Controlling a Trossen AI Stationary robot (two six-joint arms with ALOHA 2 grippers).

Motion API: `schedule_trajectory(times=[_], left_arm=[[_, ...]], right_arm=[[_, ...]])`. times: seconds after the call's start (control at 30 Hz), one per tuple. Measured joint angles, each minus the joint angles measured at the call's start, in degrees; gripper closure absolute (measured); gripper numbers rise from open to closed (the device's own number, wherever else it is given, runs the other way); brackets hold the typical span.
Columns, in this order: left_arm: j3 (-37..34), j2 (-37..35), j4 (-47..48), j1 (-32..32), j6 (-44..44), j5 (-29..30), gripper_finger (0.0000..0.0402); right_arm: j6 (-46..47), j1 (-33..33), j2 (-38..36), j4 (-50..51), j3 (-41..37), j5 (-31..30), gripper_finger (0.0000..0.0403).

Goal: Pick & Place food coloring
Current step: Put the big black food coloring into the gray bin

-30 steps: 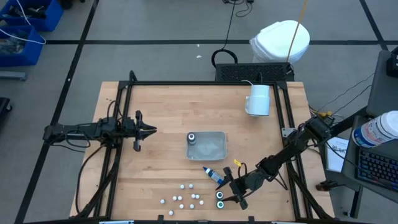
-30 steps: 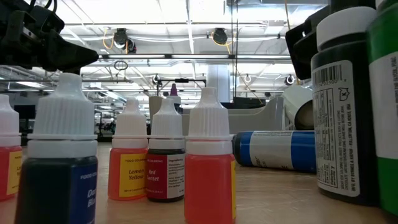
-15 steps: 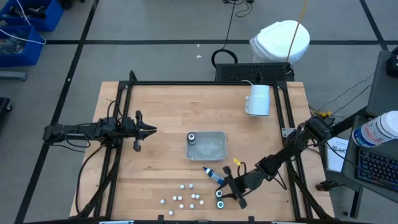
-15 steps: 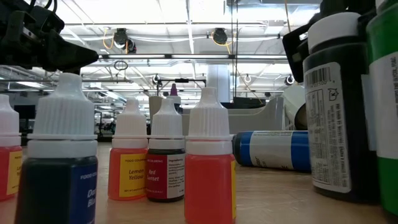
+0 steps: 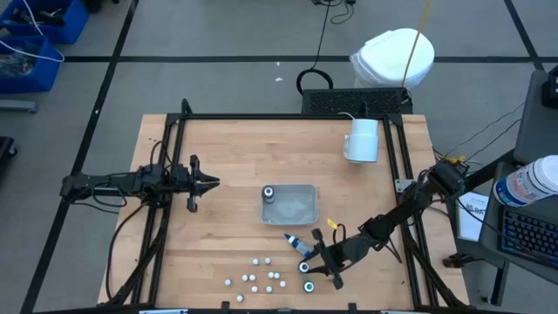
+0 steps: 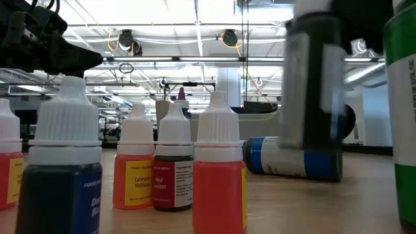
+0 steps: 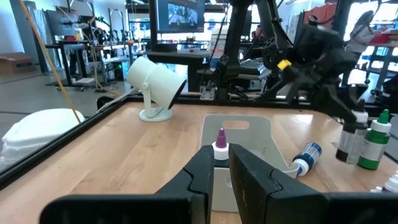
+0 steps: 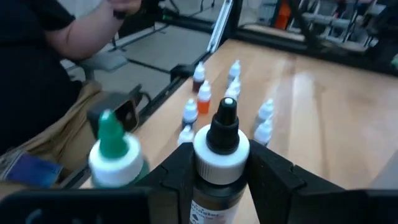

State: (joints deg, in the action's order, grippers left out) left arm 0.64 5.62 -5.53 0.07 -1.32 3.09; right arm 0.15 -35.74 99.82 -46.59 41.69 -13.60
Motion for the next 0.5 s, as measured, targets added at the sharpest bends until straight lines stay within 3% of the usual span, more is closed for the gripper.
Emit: schedule_trajectory(times=[0.3, 0.5], left_arm=[[0.0, 0.0, 0.04, -0.01, 0.0, 0.0, 0.0344], [0.0, -0.01, -0.1, 0.0, 0.0, 0.01, 0.0344]], right_arm=[[-4.71, 3.68, -10.23, 1.75, 0.02, -0.05, 0.0291], [-5.45, 10.92, -12.14, 3.85, 4.83, 0.84, 0.0295]])
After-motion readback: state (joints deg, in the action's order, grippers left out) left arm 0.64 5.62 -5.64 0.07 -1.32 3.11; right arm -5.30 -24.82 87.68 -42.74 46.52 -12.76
